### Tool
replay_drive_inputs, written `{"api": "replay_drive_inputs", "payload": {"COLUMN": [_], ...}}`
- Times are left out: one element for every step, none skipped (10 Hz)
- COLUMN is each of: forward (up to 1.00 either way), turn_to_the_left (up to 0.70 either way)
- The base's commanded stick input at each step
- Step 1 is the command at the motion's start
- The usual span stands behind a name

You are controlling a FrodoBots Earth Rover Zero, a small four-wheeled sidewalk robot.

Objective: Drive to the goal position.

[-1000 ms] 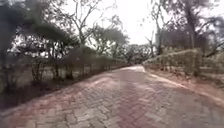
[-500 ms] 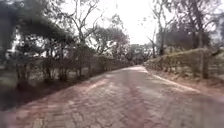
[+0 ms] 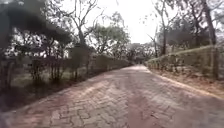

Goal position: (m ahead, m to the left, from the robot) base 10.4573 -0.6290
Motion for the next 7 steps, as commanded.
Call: {"api": "replay_drive_inputs", "payload": {"forward": [0.85,0.85,0.85,0.85,0.85,0.85,0.85], "turn_to_the_left": [0.0,0.0,0.0,0.0,0.0,0.0,0.0]}}
